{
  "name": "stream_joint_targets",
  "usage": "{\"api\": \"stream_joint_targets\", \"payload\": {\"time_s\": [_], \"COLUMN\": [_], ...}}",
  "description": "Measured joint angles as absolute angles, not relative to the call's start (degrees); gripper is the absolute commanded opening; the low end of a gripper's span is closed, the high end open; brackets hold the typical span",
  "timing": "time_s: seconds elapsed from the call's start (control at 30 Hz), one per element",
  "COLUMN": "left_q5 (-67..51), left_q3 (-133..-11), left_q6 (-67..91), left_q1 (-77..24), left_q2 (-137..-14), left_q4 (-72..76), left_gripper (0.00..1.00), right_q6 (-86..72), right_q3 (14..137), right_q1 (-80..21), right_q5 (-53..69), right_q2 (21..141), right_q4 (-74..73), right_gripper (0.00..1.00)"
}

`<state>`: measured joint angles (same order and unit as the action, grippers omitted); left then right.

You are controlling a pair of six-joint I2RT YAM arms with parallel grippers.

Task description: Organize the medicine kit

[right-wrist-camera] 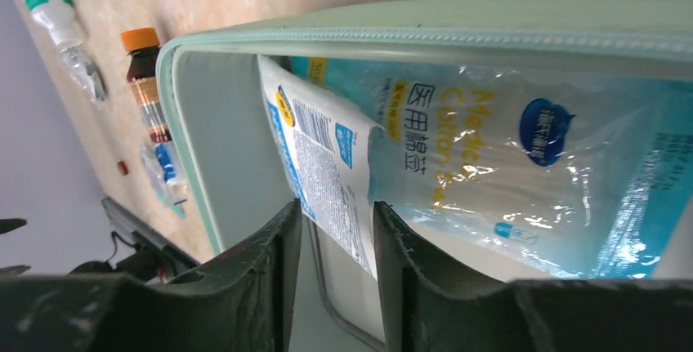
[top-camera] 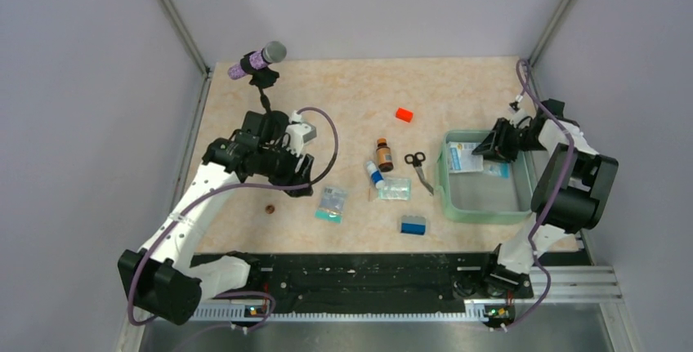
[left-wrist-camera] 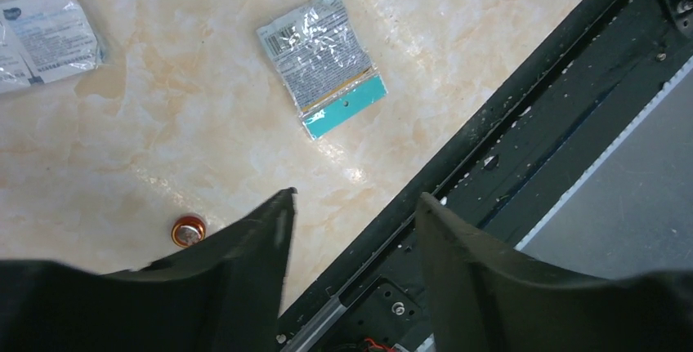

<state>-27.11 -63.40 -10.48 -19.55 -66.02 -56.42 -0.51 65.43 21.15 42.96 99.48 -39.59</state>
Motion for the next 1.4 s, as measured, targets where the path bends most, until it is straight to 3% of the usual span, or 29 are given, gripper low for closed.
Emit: {"api": "stream_joint_targets", "payload": {"time_s": [0.17, 0.47, 0.67, 0.8, 0.9, 1.13, 1.4], "left_q5": [-22.8, -14.0, -14.0, -11.7, -8.9, -0.3, -1.0], "left_q3": [-61.2, -56.4, -55.0, -55.0, -55.0, -54.3, -54.3], "left_q6": [-10.9, -12.6, -14.8, -16.9, -18.7, -21.2, -17.9], "left_q1": [-19.6, -19.8, -24.0, -27.7, -29.0, -30.0, -24.7], "left_q2": [-65.8, -66.2, -66.6, -70.1, -73.1, -72.7, -63.1], "left_q4": [-55.3, -50.3, -48.4, -46.7, -46.0, -47.3, -51.7], "left_gripper": [0.69, 0.68, 0.66, 0.63, 0.62, 0.65, 0.64], "right_q6": [0.1, 1.7, 5.4, 9.2, 12.4, 20.5, 32.2], "right_q3": [65.7, 65.5, 60.1, 55.3, 51.7, 48.3, 45.3], "right_q1": [21.1, 21.0, 19.9, 14.9, 5.7, -17.3, -32.8], "right_q5": [39.0, 34.5, 32.9, 34.4, 33.3, 28.6, 22.2], "right_q2": [96.9, 83.1, 64.4, 52.8, 47.9, 53.0, 67.5], "right_q4": [-38.8, -37.0, -32.6, -30.6, -30.4, -32.2, -30.3], "right_gripper": [0.51, 0.55, 0.67, 0.65, 0.64, 0.51, 0.43]}}
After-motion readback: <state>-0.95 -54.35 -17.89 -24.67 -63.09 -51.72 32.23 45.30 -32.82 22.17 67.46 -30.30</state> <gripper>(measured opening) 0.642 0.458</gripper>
